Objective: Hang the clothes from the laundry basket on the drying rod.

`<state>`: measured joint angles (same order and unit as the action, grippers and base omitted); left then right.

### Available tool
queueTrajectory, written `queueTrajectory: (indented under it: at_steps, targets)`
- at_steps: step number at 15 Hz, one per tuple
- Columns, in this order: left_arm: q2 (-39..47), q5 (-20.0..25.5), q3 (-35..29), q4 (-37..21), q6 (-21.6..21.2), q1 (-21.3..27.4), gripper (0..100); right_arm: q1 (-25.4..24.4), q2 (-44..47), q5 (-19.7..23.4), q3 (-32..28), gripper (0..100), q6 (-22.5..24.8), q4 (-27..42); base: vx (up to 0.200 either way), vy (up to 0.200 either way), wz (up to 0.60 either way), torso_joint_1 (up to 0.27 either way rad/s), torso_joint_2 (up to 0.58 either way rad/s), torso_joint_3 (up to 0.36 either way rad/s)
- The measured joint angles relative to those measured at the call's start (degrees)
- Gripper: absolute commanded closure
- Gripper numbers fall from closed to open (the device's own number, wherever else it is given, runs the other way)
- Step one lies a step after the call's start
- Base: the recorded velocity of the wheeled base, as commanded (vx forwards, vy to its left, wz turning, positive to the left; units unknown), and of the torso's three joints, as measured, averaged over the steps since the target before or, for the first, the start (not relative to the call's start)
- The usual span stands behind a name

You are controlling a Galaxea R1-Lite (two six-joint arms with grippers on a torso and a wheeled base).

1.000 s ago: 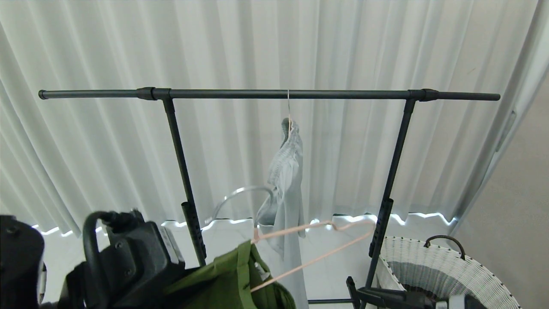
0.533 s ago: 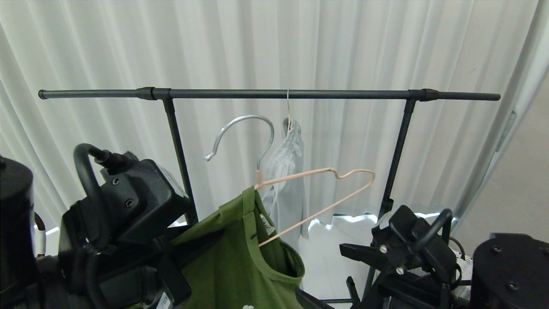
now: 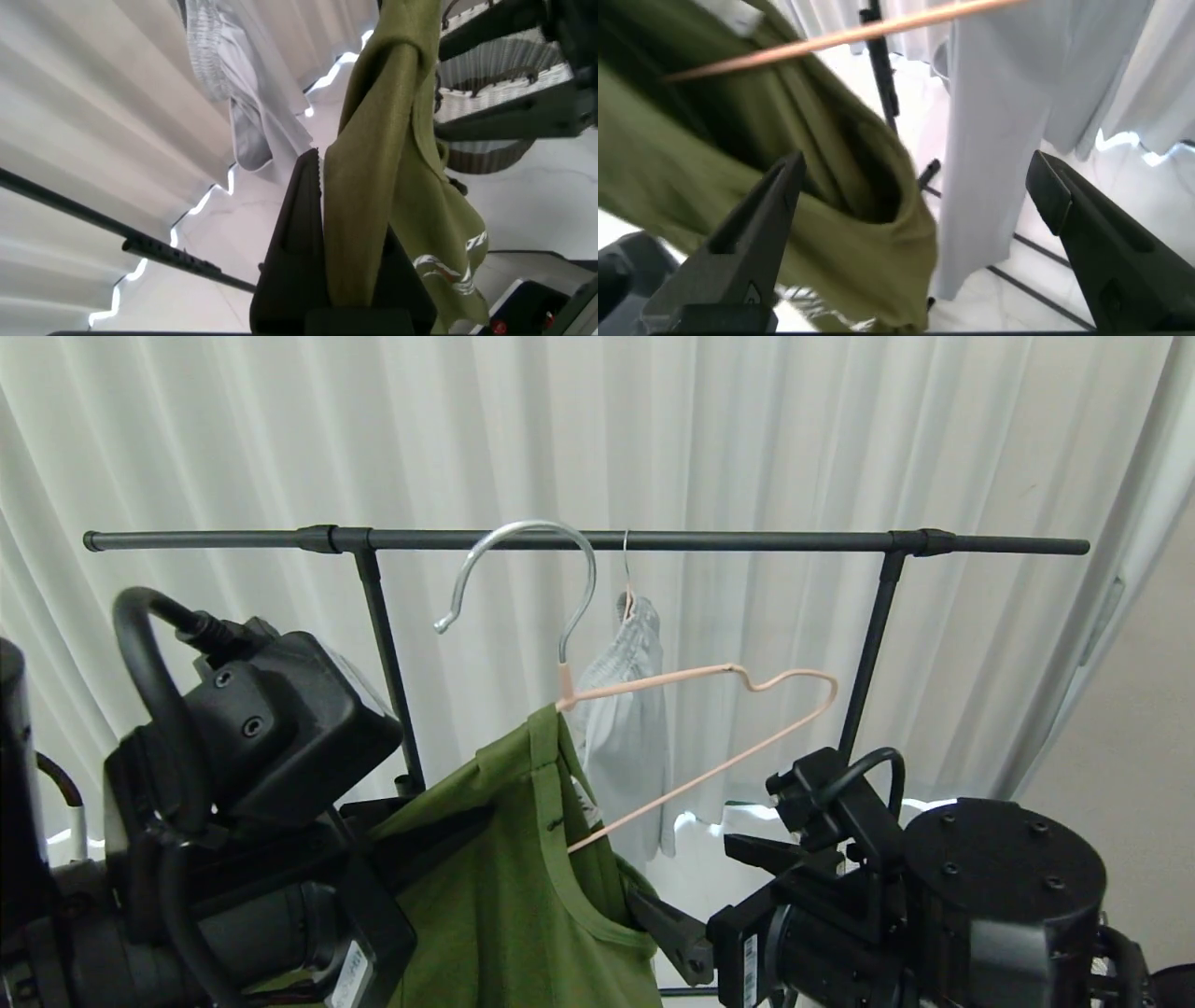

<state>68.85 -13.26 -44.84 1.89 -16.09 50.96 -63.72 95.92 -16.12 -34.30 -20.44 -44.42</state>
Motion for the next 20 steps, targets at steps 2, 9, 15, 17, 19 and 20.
queueTrajectory:
  at_steps: [2,9,15,17,19,20]
  targets:
    - [0.1,0.2,-1.1,0.0,0.0,0.1,100,0.4,1.5,0.0,0.4,0,0.0,0.0,0.0,0.0,0.0,0.0,0.0,0.0]
    - [-0.4,0.1,-2.0,0.0,0.0,0.5,100,3.1,4.9,0.1,3.4,0,0.2,0.1,0.0,0.0,0.0,0.0,0.0,0.0]
    - [-0.5,0.0,-2.0,0.0,0.0,0.5,100,5.8,1.5,0.2,11.0,0,0.9,0.4,0.0,0.0,0.0,0.0,0.0,0.0]
    - [-0.5,-0.1,-1.3,0.0,-0.1,0.5,100,8.3,-0.4,0.2,13.7,0,2.5,0.4,0.0,0.0,0.0,0.0,0.0,0.0]
    - [-1.1,0.0,0.8,0.0,-0.6,0.5,100,11.6,-3.0,0.2,16.6,0,3.6,0.5,0.0,0.0,0.0,0.0,0.0,0.0]
    - [-1.6,0.0,2.0,0.0,-1.5,0.5,100,12.9,-4.2,0.2,17.9,0,3.9,0.7,0.0,0.0,0.0,0.0,0.0,0.0]
